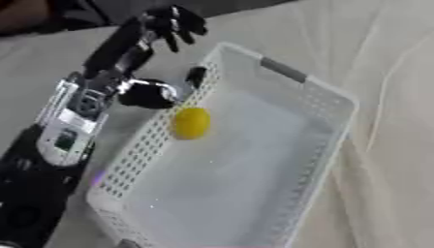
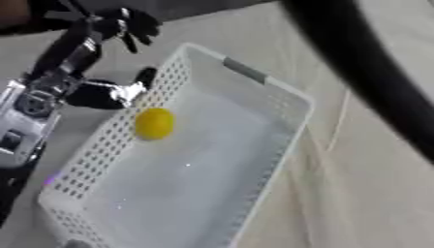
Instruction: Pick up objects on the table and place them in the box.
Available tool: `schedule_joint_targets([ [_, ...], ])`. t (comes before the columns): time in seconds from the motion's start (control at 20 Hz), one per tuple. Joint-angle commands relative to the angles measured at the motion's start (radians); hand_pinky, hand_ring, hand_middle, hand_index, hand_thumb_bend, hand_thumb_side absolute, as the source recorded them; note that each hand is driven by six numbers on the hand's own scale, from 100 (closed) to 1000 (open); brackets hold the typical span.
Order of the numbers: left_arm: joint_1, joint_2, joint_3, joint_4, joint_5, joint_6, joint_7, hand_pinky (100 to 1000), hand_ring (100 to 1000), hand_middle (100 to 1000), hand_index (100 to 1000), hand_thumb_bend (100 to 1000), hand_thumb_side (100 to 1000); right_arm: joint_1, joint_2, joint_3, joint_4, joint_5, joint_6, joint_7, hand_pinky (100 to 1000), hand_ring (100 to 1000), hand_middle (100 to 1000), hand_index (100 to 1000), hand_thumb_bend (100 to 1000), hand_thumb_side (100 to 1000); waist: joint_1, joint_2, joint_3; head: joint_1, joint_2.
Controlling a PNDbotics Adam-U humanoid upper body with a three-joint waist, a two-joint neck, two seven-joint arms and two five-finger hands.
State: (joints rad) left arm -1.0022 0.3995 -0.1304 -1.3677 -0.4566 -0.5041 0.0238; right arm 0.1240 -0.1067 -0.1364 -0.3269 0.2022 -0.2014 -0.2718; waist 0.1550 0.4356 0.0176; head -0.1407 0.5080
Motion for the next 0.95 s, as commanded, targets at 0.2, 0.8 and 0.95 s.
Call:
schedule_joint_targets([
  [0.2, 0.128, 0.259, 0.097, -0.059, 0.223, 0.057, 0.118, 346, 594, 707, 777, 100, 606, 0.003, 0.008, 0.001, 0.023, -0.023, -0.006, -0.009, 470, 580, 673, 719, 100, 873, -0.004, -0.012, 0.007, 0.002, -0.048],
  [0.8, 0.626, 0.189, 0.357, -0.346, 0.651, 0.01, 0.18, 372, 619, 744, 809, 150, 796, -0.023, 0.036, 0.016, 0.07, -0.073, -0.018, -0.029, 474, 584, 678, 720, 100, 872, -0.002, 0.011, 0.04, 0.016, -0.077],
  [0.95, 0.681, 0.063, 0.388, -0.456, 0.652, -0.007, 0.184, 385, 634, 752, 813, 190, 798, -0.024, 0.045, 0.02, 0.081, -0.086, -0.024, -0.036, 475, 585, 679, 720, 100, 872, -0.01, 0.013, 0.053, 0.018, -0.07],
])
